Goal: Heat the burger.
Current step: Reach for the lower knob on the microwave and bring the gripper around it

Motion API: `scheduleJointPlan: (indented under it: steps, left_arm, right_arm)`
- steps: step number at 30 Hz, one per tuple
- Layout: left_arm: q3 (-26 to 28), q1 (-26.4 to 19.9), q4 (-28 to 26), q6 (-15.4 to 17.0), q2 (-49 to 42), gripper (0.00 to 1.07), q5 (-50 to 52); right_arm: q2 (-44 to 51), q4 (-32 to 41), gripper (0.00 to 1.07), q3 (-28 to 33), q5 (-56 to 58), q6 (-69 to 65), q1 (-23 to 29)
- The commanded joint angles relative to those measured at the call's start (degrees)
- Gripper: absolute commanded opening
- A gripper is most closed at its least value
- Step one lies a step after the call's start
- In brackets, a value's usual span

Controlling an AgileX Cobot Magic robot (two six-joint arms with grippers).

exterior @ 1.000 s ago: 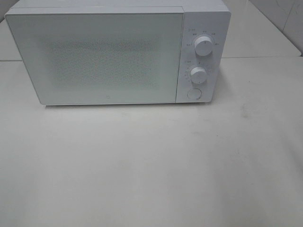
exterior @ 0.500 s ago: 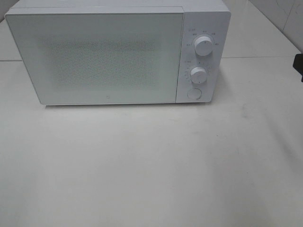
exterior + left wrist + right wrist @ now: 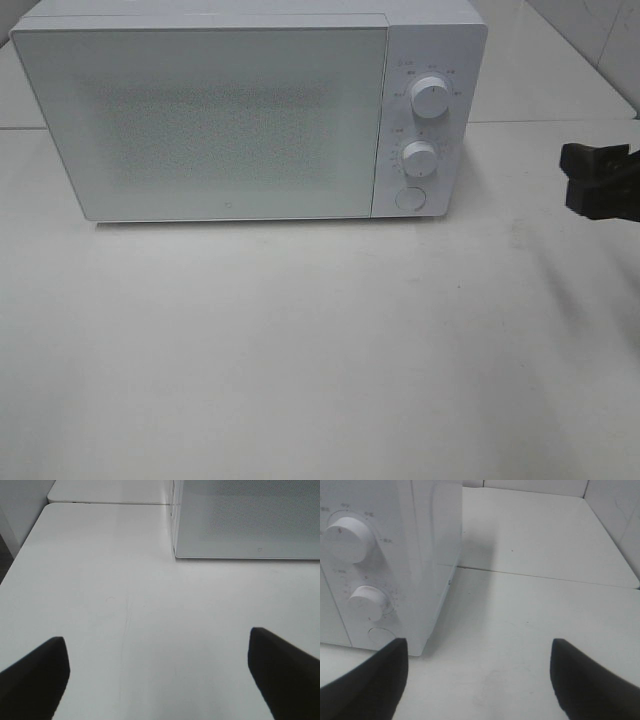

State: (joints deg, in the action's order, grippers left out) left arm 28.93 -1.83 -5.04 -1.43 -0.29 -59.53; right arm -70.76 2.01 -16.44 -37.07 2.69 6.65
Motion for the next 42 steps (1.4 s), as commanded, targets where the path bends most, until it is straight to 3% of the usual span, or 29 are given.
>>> scheduleJointPlan:
  steps: [1, 3, 7, 8, 9, 13, 21, 26, 42]
  left_arm:
    - [0.0, -0.29, -0.57, 0.4, -1.43, 0.89, 0.46]
    - [0.0, -0.29, -0.57, 0.4, -1.43, 0.89, 0.46]
    - [0.0, -0.29, -0.57, 0.4, -1.43, 0.89, 0.46]
    - [0.0, -0.29, -0.57, 0.4, -1.43, 0.89, 0.46]
    - [0.0, -0.29, -0.57, 0.4, -1.43, 0.89, 0.46]
    - [0.0, -0.29, -0.57, 0.4, -1.43, 0.89, 0.46]
    - [0.0, -0.29, -0.57, 0.4, -1.43, 0.89, 0.46]
    - [0.0, -0.29, -0.57, 0.4, -1.43, 0.89, 0.46]
    - [0.0, -0.29, -0.57, 0.4, -1.43, 0.89, 0.46]
  right_arm:
    - [-2.01, 3.44, 0.75, 0.29, -4.01, 4.3, 3.04]
    - [-5.21, 10.66, 0.75, 0.29, -8.37, 8.02, 7.96]
    - [-8.48, 17.7, 0.75, 0.29, -12.83, 11.29, 13.01]
    - [-10.43, 22.0, 0.75, 0.29, -16.16, 13.24, 16.73]
    - [-10.43, 22.0, 0.75, 0.29, -16.16, 13.24, 16.73]
    - [-15.58, 32.43, 0.75, 0.29, -23.89, 14.95, 25.27]
    - [-21.6, 44.18, 0.75, -1.89, -30.25, 15.18, 35.18]
    - [-26.53, 51.11, 0.75, -6.93, -32.77, 16.67, 41.37]
    - [-33.98, 50.94, 0.75, -14.73, -35.7, 15.99, 41.54]
